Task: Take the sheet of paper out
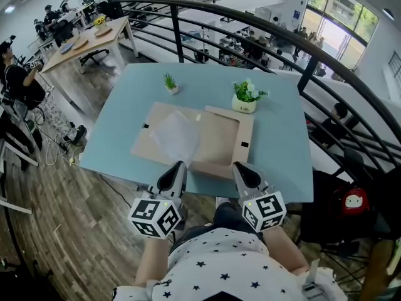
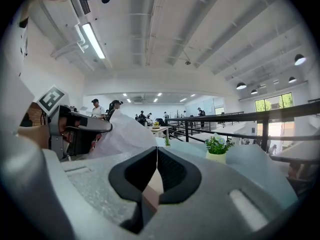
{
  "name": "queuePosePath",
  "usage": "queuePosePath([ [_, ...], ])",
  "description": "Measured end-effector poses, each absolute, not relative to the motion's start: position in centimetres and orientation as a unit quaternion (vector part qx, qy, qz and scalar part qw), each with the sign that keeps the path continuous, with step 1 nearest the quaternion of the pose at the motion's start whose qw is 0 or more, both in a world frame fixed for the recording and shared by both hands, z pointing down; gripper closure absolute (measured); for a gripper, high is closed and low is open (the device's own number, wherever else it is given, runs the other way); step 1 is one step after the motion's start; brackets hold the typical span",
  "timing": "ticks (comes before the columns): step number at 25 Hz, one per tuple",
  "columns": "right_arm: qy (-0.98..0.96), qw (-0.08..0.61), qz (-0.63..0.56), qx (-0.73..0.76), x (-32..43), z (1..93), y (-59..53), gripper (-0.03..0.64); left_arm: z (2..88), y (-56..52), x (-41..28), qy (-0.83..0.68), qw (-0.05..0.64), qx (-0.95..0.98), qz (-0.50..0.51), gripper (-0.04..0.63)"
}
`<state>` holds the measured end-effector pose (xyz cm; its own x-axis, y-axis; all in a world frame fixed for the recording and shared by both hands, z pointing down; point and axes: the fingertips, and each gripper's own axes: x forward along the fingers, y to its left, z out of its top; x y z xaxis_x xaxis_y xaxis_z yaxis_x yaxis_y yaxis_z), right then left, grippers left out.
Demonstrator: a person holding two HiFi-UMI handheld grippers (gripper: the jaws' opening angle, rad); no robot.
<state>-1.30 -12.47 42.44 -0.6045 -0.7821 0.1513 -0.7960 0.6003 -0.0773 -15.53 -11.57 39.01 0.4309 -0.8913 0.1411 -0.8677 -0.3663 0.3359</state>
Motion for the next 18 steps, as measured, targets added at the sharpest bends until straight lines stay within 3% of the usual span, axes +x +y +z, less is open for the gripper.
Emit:
queuePosePath([
  [18,-0.890,0.067,0.053,0.448,-1.07,42.81,-13.11,0.612,39.43,-12.30,-15.20,-0.530,0.189,0.826,-0.032,0.594],
])
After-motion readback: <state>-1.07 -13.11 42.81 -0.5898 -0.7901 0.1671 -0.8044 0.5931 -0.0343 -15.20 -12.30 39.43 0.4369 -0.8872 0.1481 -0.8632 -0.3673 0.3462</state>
